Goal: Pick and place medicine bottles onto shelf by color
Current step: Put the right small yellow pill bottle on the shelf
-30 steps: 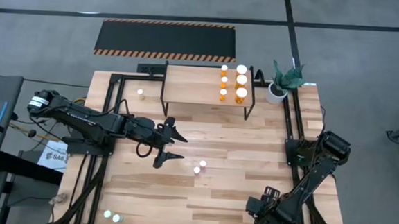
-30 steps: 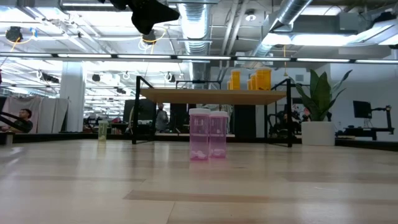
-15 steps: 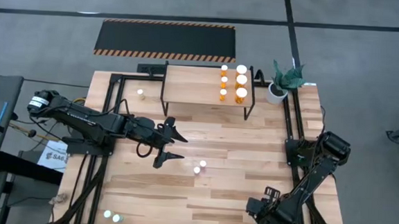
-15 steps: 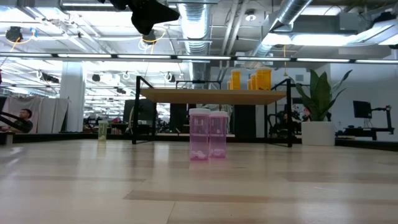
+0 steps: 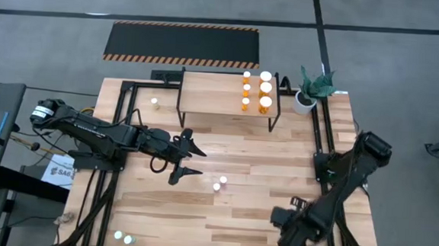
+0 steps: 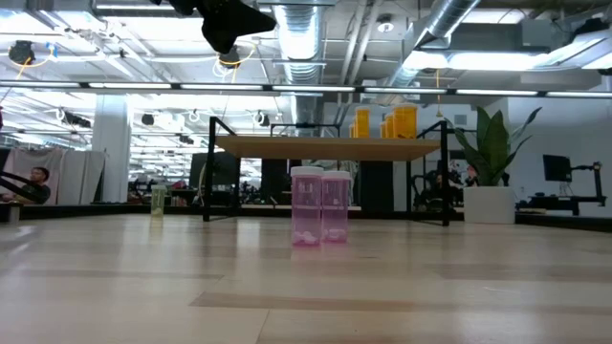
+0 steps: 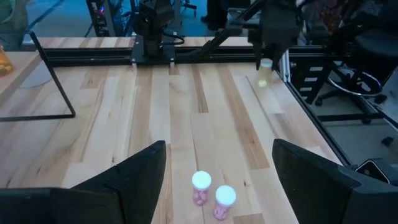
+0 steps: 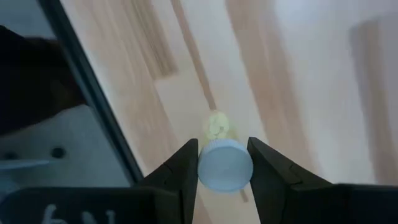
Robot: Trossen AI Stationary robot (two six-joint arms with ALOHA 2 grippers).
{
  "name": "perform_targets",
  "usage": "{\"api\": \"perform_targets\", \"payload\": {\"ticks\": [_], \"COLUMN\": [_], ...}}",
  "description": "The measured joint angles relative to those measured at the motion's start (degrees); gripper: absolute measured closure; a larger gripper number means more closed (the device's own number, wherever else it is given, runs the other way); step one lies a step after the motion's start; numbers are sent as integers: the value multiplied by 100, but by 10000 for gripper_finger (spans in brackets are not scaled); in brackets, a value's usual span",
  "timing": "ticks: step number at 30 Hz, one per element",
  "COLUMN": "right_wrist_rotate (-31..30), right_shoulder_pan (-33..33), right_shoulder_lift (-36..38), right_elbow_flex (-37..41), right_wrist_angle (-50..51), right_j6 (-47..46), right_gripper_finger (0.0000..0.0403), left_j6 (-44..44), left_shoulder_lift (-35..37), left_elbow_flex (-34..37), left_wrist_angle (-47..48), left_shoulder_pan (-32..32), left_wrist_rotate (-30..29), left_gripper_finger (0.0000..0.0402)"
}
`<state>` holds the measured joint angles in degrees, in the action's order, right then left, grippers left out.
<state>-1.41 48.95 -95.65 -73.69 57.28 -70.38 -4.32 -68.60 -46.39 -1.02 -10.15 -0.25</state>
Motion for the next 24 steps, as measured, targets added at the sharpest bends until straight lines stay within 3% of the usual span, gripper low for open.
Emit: {"api": "perform_targets", "payload": {"ticks": [7, 12, 19, 24], "right_wrist_rotate": [-55, -107, 18, 540], "right_shoulder_pan": [-1310, -2541, -4396, -5753], "right_shoulder_lift": [1000, 1372, 1014, 330], "right_elbow_flex": [-7, -356, -1703, -2858], "right_wrist_angle": [96, 234, 631, 896], "right_j6": [1170, 2706, 5451, 7489], "right_gripper_finger": [272, 272, 272, 272], "left_j6": [0, 246, 407, 437], "left_shoulder_lift": [149, 547, 769, 760], "left_elbow_flex": [0, -4, -4, -4], "left_wrist_angle": [43, 127, 308, 283], "left_shoulder_pan": [10, 290, 1215, 2020], "left_wrist_rotate": [-104, -399, -411, -423], "left_gripper_finger": [120, 120, 120, 120]}}
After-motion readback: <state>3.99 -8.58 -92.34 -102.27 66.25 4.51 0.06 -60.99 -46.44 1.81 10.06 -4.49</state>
